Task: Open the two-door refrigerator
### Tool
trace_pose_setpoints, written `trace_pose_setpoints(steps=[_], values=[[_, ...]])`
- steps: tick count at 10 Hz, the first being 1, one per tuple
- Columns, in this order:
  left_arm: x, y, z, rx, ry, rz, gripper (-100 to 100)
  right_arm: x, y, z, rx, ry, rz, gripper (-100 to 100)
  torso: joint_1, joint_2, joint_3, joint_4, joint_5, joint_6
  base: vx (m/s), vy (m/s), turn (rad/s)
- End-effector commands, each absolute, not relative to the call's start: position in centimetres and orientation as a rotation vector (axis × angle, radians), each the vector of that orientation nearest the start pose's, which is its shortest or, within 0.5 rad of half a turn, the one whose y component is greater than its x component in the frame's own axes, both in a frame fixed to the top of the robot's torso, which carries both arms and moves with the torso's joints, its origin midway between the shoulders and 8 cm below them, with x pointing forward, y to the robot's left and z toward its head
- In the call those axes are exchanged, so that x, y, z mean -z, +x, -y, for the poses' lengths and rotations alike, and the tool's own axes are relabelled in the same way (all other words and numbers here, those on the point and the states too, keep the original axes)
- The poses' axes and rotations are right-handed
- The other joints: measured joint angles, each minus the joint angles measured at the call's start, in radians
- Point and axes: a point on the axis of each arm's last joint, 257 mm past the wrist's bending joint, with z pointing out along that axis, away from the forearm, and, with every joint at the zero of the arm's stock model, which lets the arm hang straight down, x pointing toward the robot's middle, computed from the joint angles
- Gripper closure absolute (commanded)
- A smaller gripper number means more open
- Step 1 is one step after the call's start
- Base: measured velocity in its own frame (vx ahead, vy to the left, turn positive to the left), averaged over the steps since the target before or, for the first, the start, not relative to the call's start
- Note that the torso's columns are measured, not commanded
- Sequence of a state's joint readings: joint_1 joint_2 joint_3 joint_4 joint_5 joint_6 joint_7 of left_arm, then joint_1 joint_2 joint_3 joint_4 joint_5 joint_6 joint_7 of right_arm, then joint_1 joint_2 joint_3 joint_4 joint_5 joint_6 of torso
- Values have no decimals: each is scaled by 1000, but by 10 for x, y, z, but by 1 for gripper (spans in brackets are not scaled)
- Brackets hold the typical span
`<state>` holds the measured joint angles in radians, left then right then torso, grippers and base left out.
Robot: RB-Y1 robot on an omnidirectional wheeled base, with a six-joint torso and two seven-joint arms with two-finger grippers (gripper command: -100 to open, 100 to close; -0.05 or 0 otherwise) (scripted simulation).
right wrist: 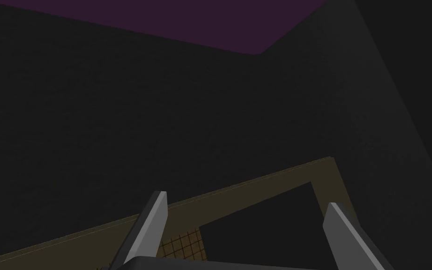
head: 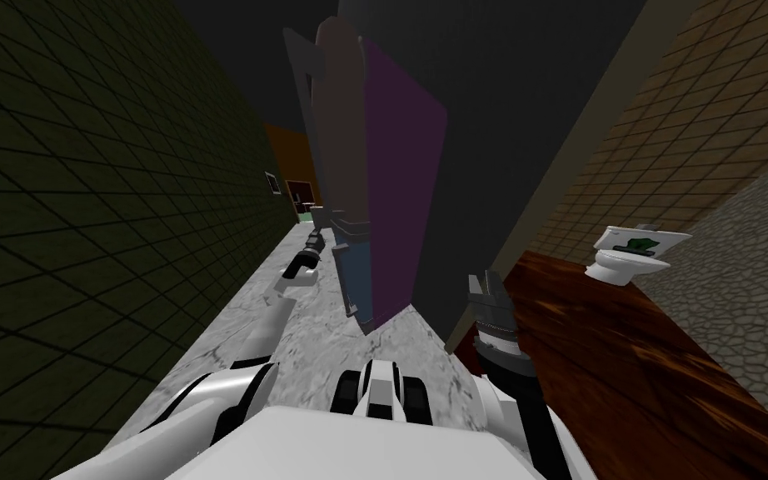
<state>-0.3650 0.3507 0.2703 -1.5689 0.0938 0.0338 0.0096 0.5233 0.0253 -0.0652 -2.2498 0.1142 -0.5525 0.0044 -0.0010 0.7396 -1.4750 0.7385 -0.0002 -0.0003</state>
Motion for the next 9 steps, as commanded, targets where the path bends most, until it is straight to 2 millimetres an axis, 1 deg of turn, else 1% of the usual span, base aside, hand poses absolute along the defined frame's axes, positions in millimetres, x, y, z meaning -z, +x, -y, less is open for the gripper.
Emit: trace_pose_setpoints(steps=[1, 4, 5, 7, 9], values=[[-37, 618, -409, 1087, -922, -883, -100, -13, 338, 291, -1155, 592, -662, 0, 2, -1, 0, 0, 0, 1, -27, -144, 48], [-51, 638, -438, 1066, -998, -871, -100, -13, 338, 291, -1155, 592, -662, 0, -1, -2, -1, -1, 0, 0, -34, -208, 96], [-56, 639, -436, 1072, -992, -867, -100, -13, 338, 291, -1155, 592, -662, 0, -2, 0, 0, 0, -1, 0, -40, -166, 25], [-68, 648, -452, 1067, -1034, -854, -100, -13, 338, 291, -1155, 592, -662, 0, 5, -2, -2, 1, 0, 1, -39, -132, 63], [-80, 655, -465, 1064, -1069, -841, -100, -13, 338, 291, -1155, 592, -662, 0, -2, -1, -1, 4, -4, 2, -39, -159, 77]])
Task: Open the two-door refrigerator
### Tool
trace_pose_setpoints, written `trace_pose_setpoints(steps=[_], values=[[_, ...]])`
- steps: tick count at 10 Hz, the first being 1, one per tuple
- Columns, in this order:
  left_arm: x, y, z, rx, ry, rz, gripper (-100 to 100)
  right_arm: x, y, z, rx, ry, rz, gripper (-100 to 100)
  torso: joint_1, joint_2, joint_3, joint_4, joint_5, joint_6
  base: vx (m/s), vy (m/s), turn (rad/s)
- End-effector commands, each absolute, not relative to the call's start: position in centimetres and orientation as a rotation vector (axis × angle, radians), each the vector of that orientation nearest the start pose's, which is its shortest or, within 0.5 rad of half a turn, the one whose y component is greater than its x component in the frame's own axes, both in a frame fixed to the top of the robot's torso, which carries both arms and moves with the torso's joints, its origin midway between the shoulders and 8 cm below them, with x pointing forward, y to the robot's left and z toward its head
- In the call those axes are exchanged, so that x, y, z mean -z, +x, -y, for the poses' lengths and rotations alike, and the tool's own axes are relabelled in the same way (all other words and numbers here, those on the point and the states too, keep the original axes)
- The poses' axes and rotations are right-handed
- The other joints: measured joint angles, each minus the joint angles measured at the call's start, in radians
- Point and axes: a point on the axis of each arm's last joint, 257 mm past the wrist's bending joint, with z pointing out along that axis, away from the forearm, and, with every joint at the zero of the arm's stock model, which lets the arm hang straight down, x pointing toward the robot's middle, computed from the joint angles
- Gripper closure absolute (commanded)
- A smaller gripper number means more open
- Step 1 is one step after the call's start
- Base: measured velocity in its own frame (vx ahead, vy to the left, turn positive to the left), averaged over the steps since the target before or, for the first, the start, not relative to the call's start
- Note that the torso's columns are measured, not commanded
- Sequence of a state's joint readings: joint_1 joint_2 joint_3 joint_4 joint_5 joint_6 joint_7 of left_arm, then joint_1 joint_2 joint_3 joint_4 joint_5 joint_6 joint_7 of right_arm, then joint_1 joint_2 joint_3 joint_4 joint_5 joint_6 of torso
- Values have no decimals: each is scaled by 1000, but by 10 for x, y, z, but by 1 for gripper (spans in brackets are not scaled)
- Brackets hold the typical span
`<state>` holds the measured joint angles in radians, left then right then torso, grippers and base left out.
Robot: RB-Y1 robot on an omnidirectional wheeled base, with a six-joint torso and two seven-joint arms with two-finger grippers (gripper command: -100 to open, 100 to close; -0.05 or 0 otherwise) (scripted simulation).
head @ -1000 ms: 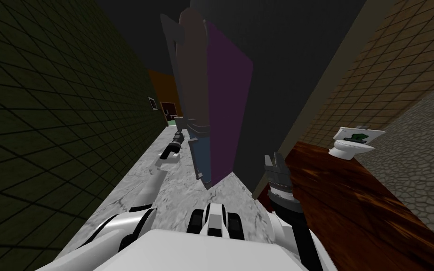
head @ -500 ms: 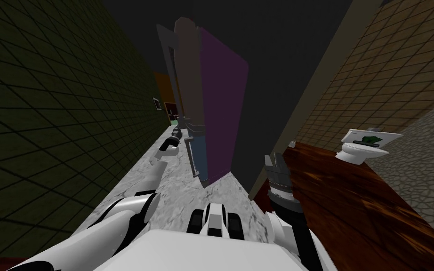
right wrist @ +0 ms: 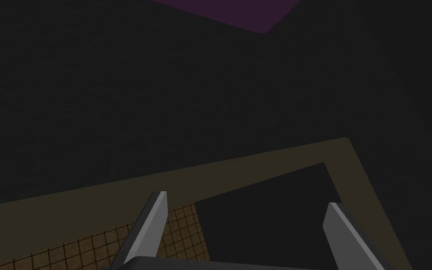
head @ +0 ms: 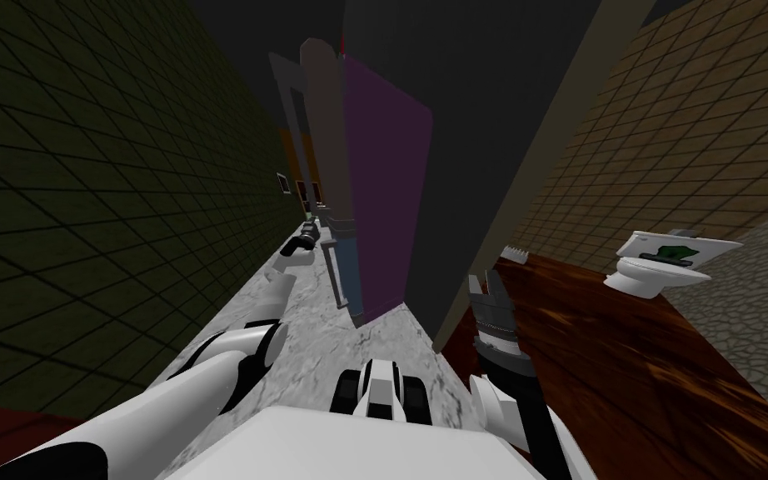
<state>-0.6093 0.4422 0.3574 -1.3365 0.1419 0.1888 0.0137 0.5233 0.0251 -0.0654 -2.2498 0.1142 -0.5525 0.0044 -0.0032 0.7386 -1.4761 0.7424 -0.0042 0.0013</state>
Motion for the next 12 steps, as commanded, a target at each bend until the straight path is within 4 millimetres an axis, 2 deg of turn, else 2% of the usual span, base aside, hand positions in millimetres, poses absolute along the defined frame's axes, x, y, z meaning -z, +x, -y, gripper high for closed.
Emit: trace_pose_setpoints(steps=[1, 6, 7, 8, 11, 12], values=[[-86, 657, -471, 1064, -1083, -834, -100, -13, 338, 291, -1155, 592, -662, 0, -3, 3, 2, 2, -2, 0, -42, -171, 59], [-106, 662, -490, 1062, -1123, -811, -100, -13, 338, 291, -1155, 592, -662, 0, -9, 11, 8, 7, -7, 3, -13, -99, 41], [-87, 662, -492, 1049, -1150, -829, -100, -13, 338, 291, -1155, 592, -662, 0, -10, 12, 8, 8, -7, 2, 1, -11, 15], [-82, 666, -501, 1043, -1160, -832, -100, -13, 338, 291, -1155, 592, -663, 0, -7, 11, 8, 5, -4, 1, 4, -9, -23], [-82, 668, -508, 1046, -1164, -827, -100, -13, 338, 291, -1155, 592, -663, 0, -5, 6, 4, 2, -2, 1, -4, -19, -23], [-82, 670, -516, 1030, -1158, -832, -100, -13, 338, 291, -1155, 592, -663, 0, -6, 6, 4, 2, -2, 1, -5, -22, -30]])
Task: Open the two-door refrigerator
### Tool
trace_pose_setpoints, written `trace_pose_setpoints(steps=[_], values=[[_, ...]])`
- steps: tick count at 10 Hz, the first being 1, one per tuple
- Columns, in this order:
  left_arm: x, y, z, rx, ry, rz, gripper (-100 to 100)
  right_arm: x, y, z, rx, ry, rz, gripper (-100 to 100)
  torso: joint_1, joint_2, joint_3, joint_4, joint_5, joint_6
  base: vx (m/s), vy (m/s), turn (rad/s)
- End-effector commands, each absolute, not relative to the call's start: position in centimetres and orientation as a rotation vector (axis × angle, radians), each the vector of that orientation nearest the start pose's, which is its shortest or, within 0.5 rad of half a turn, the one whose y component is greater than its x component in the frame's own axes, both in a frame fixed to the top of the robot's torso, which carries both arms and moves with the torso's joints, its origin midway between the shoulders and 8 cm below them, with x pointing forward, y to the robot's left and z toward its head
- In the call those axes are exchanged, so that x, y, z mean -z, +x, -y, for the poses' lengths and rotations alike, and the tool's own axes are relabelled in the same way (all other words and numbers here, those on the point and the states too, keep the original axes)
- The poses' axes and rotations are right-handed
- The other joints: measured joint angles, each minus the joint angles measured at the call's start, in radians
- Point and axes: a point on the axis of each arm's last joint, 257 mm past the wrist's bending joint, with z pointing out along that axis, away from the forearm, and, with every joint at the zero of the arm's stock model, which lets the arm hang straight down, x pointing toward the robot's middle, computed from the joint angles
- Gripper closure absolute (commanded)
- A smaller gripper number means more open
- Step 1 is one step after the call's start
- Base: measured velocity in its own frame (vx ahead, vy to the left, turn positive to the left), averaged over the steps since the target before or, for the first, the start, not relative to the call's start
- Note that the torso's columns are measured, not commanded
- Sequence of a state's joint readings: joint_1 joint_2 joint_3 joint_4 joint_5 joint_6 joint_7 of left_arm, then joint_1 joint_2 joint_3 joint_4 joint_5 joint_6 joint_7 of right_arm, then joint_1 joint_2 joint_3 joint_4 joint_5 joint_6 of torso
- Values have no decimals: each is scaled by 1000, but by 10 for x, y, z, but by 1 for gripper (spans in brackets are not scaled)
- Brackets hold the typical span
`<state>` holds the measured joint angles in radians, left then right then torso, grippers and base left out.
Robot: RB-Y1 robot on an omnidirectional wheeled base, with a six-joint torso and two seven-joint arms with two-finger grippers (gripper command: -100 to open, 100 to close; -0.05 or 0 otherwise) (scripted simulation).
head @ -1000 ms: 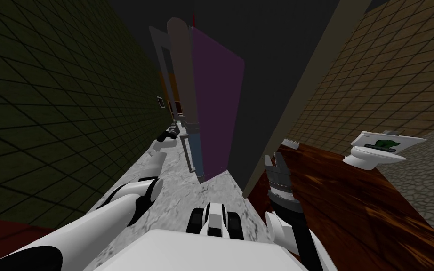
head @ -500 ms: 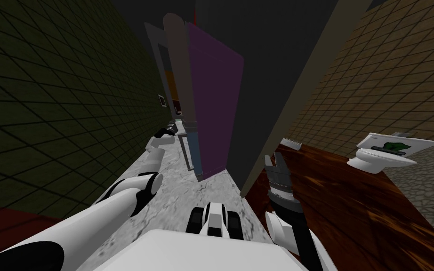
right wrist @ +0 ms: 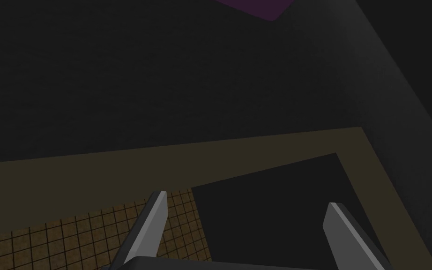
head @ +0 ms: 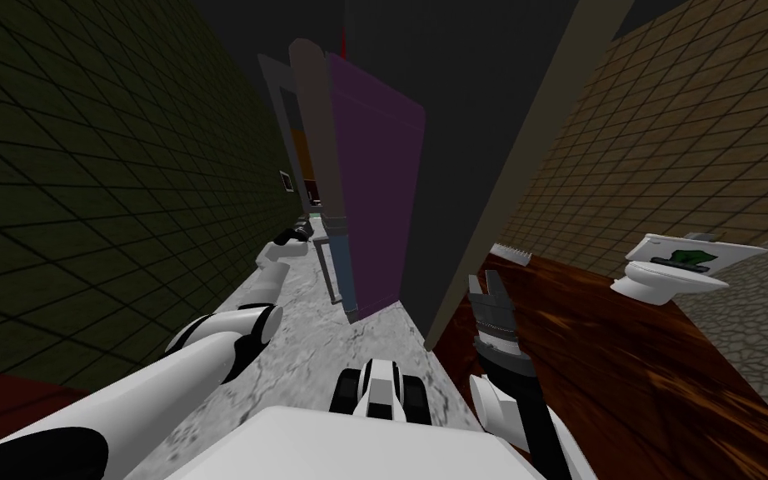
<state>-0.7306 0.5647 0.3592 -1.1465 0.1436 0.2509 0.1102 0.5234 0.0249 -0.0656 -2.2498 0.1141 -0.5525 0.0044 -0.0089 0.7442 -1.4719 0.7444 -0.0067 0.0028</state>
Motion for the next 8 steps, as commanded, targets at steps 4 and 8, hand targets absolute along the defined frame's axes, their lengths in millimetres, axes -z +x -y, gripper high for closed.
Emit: trace_pose_setpoints(steps=[4, 8], values=[[-82, 672, -534, 1023, -1162, -825, -100, -13, 338, 291, -1155, 592, -663, 0, 1, -4, -3, 0, -1, 1, -5, -23, -26], [-82, 670, -556, 1012, -1169, -816, -100, -13, 338, 291, -1155, 592, -663, 0, 4, -7, -6, 0, -1, 1, -6, -22, -28]])
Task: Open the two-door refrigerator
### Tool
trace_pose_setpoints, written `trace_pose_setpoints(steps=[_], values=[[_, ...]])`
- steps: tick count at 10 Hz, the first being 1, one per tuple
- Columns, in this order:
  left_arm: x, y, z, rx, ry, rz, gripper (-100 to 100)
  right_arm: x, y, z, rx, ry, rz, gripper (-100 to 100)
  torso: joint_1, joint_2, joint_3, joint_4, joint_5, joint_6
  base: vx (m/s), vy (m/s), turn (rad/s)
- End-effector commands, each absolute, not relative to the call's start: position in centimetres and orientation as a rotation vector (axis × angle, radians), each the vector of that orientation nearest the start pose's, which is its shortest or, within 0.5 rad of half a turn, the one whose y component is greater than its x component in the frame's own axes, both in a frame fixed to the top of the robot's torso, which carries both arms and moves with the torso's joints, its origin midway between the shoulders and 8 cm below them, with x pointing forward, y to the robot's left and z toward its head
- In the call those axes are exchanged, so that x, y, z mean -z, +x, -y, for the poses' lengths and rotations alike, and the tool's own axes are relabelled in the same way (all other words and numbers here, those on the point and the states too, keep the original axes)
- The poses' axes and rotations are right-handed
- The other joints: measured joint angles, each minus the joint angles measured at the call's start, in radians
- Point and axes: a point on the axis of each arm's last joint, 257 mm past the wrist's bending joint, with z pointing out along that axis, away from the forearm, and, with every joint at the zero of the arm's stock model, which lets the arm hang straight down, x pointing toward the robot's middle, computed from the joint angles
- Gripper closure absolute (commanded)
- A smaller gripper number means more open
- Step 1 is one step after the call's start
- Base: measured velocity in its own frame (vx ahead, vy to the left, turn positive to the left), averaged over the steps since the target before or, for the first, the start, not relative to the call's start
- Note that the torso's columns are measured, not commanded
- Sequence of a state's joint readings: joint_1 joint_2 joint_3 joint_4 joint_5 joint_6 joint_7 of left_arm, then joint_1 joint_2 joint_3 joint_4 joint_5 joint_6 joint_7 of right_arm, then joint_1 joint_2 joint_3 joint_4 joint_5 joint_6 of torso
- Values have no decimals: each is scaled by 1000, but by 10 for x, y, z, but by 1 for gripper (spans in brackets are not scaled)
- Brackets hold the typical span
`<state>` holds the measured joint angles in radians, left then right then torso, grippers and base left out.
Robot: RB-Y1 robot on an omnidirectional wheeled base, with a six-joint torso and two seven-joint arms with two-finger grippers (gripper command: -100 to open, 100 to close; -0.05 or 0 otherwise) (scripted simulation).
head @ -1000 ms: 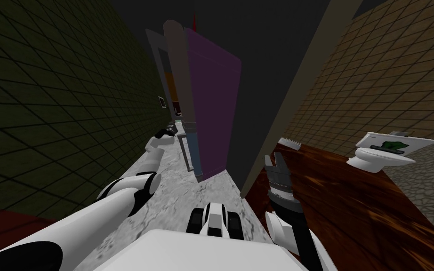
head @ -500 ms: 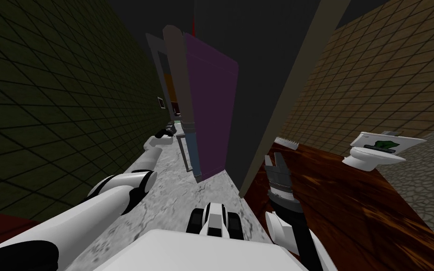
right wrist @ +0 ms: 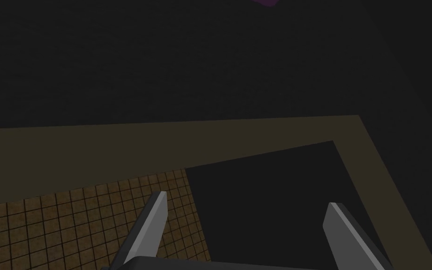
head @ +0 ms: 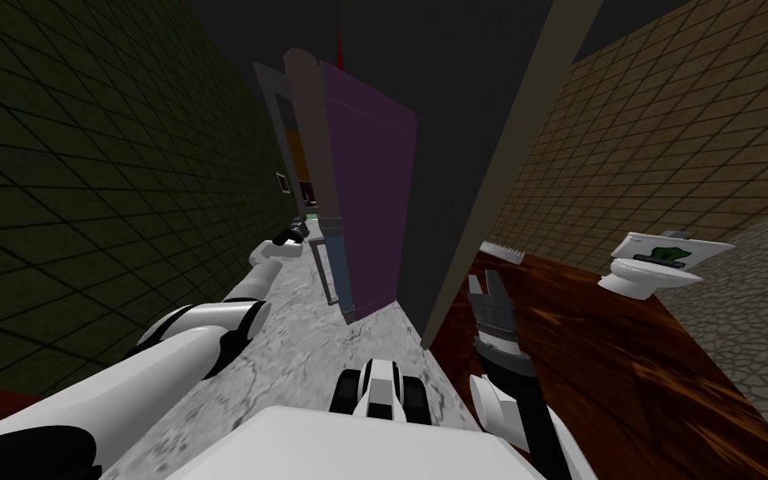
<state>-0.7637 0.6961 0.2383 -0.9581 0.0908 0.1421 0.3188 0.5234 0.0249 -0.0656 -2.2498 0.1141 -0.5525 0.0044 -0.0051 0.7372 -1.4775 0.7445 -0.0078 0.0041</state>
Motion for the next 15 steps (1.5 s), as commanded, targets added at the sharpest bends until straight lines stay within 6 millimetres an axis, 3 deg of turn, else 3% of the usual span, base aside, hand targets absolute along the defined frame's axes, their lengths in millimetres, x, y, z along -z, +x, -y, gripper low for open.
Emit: trace_pose_setpoints(steps=[1, 6, 7, 8, 9, 11, 15], values=[[-82, 670, -556, 1029, -1180, -805, -100, -13, 338, 291, -1155, 592, -663, 0, 0, -1, -1, 1, -1, 0, -5, -18, -14], [-83, 661, -595, 990, -1182, -798, -100, -13, 338, 291, -1155, 592, -663, 0, -1, -3, -2, 1, -2, 2, -4, -21, -28], [-83, 661, -595, 1009, -1194, -786, -100, -13, 338, 291, -1155, 592, -663, 0, -2, -3, -2, 0, -3, 3, 0, -11, -20], [-66, 663, -595, 986, -1215, -806, -100, -13, 338, 291, -1155, 592, -663, 0, -2, -3, -2, 0, -3, 3, -5, 0, 20], [-81, 665, -583, 1015, -1192, -793, 100, -13, 338, 291, -1155, 592, -663, 0, -1, -1, -1, -2, 0, 1, 17, 23, 12], [-83, 665, -582, 1017, -1189, -793, 100, -13, 338, 291, -1155, 592, -663, 0, 5, -1, 0, -6, 7, -4, 25, 17, -11], [-82, 670, -556, 1029, -1180, -805, 100, -13, 338, 291, -1155, 592, -663, 0, 5, 2, 2, -6, 8, -4, 0, 18, 29]])
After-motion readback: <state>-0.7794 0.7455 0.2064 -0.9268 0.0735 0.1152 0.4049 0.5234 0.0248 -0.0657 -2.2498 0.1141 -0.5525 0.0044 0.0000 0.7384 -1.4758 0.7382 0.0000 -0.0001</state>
